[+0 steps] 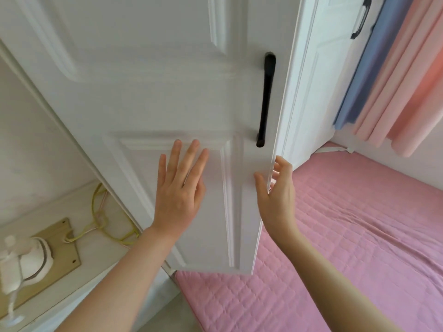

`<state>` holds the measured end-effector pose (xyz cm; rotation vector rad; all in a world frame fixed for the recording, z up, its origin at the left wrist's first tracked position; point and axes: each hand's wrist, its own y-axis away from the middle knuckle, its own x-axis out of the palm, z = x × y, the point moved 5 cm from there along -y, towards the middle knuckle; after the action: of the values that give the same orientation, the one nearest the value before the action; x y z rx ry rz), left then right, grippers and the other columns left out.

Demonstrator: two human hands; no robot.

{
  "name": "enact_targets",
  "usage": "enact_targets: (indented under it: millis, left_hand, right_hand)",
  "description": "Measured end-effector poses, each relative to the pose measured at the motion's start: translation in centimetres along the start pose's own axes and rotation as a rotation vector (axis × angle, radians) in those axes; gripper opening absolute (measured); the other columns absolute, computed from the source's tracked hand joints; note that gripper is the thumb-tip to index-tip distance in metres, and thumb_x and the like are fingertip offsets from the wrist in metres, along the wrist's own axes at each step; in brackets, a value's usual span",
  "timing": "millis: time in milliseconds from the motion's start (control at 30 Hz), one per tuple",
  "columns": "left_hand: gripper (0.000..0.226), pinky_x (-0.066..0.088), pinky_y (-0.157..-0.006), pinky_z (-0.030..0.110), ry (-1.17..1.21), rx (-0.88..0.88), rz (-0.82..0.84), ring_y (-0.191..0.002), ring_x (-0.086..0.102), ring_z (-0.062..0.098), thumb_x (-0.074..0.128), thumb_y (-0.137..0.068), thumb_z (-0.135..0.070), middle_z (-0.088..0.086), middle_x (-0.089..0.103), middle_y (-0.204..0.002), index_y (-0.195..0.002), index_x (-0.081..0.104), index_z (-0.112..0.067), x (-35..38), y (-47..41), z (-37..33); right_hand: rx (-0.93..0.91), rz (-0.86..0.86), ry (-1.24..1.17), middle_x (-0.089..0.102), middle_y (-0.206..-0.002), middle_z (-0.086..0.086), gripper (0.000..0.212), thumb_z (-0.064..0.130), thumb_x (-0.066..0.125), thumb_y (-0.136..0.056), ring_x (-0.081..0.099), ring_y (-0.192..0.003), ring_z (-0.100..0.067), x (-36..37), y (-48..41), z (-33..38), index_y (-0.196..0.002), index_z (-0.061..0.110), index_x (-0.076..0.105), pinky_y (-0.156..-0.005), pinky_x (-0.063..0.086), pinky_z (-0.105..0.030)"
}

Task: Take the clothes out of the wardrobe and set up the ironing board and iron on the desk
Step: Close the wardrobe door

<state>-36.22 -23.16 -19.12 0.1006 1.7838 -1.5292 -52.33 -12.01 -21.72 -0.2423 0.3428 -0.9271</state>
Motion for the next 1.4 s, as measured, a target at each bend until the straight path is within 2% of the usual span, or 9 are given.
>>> enact_targets:
  millis: [67,233,300,467,567,867,1067,1200,1400]
  left_hand:
    - [0.058,0.009,-0.118,0.051,-0.038,-0.008,0.011,-0.147,0.014,0.030,0.050,-0.092,-0.004,0.002,0.024,-0.157,-0.147,0.035,-0.017,0.6,-0.6,0.4]
    - [0.059,0.006,-0.118,0.053,-0.159,-0.071,0.045,-0.148,0.011,0.030,0.049,-0.094,-0.007,0.000,0.019,-0.159,-0.149,0.031,-0.019,1.9,-1.6,2.6]
    - [0.060,0.005,-0.118,0.054,-0.234,-0.089,0.058,-0.148,0.009,0.031,0.047,-0.095,-0.011,0.000,0.017,-0.159,-0.150,0.027,-0.020,2.3,-1.8,3.7]
    - [0.059,0.008,-0.115,0.060,-0.369,-0.136,0.138,-0.148,0.004,0.033,0.040,-0.099,-0.027,0.001,0.009,-0.161,-0.153,0.016,-0.022,3.8,-1.9,6.2]
    - [0.061,0.007,-0.114,0.061,-0.415,-0.145,0.166,-0.148,0.003,0.033,0.040,-0.098,-0.032,0.000,0.006,-0.162,-0.153,0.014,-0.023,4.7,-2.2,7.3]
    - [0.062,0.002,-0.114,0.061,-0.520,-0.167,0.119,-0.148,0.004,0.033,0.041,-0.098,-0.037,-0.001,0.005,-0.162,-0.153,0.015,-0.023,6.8,-2.7,9.0]
    - [0.066,-0.002,-0.114,0.061,-0.583,-0.215,0.123,-0.148,0.000,0.032,0.043,-0.096,-0.038,-0.001,0.001,-0.162,-0.153,0.013,-0.023,7.8,-3.3,9.9]
    - [0.076,-0.004,-0.113,0.061,-0.604,-0.238,0.139,-0.148,-0.002,0.032,0.055,-0.091,-0.038,-0.002,0.000,-0.162,-0.153,0.013,-0.024,8.2,-3.5,10.3]
    - [0.077,-0.005,-0.112,0.061,-0.619,-0.246,0.134,-0.148,-0.002,0.030,0.057,-0.090,-0.034,-0.004,0.001,-0.162,-0.153,0.013,-0.026,8.6,-3.7,10.9]
  right_hand:
    - [0.021,0.036,0.018,0.047,-0.136,0.007,0.046,0.019,0.053,-0.096,0.044,-0.127,-0.011,0.7,-1.6,-0.5,-0.138,0.023,0.033,-0.106,0.041,-0.039]
    - [0.002,0.116,0.112,0.036,-0.148,0.001,0.065,0.014,0.052,-0.096,0.033,-0.136,-0.011,2.6,-5.1,-1.1,-0.151,0.018,0.016,-0.107,0.026,-0.021]
    - [-0.010,0.143,0.152,0.025,-0.155,0.001,0.070,0.013,0.050,-0.097,0.024,-0.141,-0.012,3.5,-5.9,-1.2,-0.152,0.019,0.007,-0.111,0.023,-0.023]
    - [-0.290,0.256,0.350,-0.009,-0.161,-0.002,0.078,0.012,0.049,-0.097,-0.010,-0.148,-0.016,6.2,-6.0,-0.5,-0.152,0.016,-0.006,-0.119,0.004,-0.029]
    - [-0.413,0.327,0.442,-0.010,-0.161,0.000,0.079,0.016,0.052,-0.096,-0.013,-0.147,-0.023,8.3,-6.6,-0.3,-0.153,0.017,-0.004,-0.120,0.009,-0.039]
    - [-0.430,0.380,0.533,-0.027,-0.157,-0.004,0.090,0.037,0.058,-0.092,-0.015,-0.145,-0.035,12.9,-9.5,-2.1,-0.151,0.035,-0.009,-0.112,0.023,-0.060]
    - [-0.476,0.399,0.561,-0.029,-0.156,-0.006,0.093,0.045,0.057,-0.090,-0.019,-0.145,-0.034,15.3,-11.6,-3.1,-0.150,0.033,-0.013,-0.112,0.023,-0.059]
    - [-0.515,0.413,0.541,-0.024,-0.157,-0.011,0.093,0.054,0.053,-0.089,-0.022,-0.144,-0.034,16.6,-12.8,-3.4,-0.149,0.031,-0.016,-0.116,0.015,-0.056]
    - [-0.545,0.399,0.545,-0.023,-0.156,-0.016,0.097,0.052,0.055,-0.089,-0.020,-0.143,-0.039,18.3,-13.7,-3.9,-0.149,0.026,-0.016,-0.115,0.014,-0.059]
